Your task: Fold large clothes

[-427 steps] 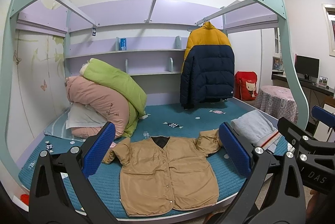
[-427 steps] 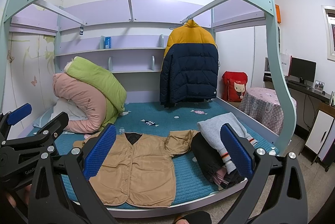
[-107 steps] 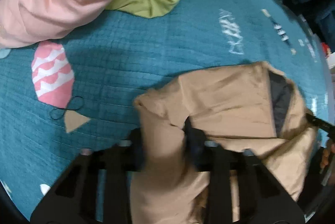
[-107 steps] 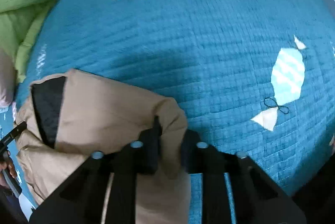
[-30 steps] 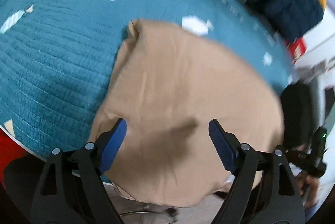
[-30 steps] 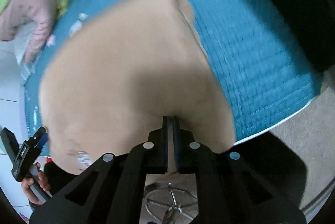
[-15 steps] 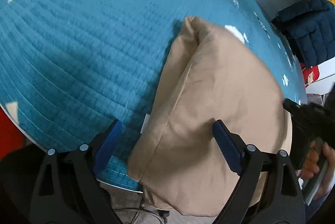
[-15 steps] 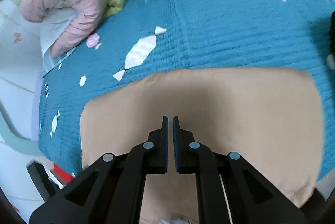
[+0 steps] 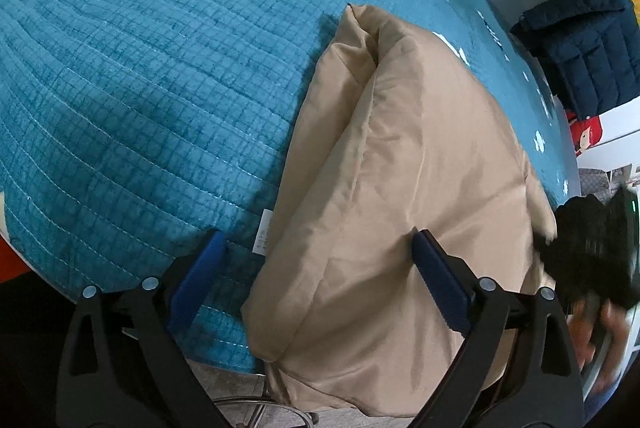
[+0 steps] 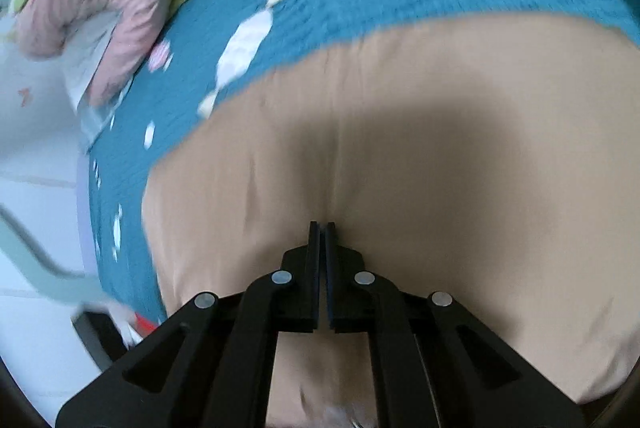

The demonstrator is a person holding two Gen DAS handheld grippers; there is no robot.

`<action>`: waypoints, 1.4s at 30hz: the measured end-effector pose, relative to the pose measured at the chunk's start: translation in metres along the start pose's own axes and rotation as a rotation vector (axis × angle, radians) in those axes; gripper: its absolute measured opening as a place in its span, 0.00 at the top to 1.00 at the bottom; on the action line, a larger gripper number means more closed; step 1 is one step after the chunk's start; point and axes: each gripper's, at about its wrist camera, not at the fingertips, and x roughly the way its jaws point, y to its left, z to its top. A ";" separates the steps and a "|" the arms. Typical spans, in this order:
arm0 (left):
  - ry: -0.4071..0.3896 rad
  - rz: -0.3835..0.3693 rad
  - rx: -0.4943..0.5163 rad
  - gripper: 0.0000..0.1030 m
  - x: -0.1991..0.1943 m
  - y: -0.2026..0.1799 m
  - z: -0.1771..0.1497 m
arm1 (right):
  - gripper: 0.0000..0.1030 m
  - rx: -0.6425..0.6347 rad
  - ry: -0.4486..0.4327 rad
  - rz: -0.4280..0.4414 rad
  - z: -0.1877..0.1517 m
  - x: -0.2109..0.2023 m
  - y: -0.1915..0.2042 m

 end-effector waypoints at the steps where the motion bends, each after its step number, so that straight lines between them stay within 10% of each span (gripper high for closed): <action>1: 0.002 -0.003 -0.001 0.10 -0.001 0.000 -0.001 | 0.99 -0.008 0.003 -0.013 -0.010 -0.002 0.001; 19: 0.085 -0.094 -0.005 0.10 -0.001 -0.007 -0.026 | 0.98 -0.028 0.007 -0.032 -0.097 0.015 -0.030; 25: 0.098 -0.162 0.032 0.37 -0.013 -0.017 -0.041 | 0.96 -0.093 -0.053 -0.014 -0.104 0.004 -0.025; 31: 0.043 -0.208 0.070 0.70 -0.037 -0.024 -0.044 | 0.59 -0.196 -0.147 -0.029 -0.124 -0.008 -0.006; 42: 0.031 -0.269 0.155 0.71 -0.069 -0.083 -0.026 | 0.47 -0.535 -0.331 0.045 -0.174 -0.041 0.043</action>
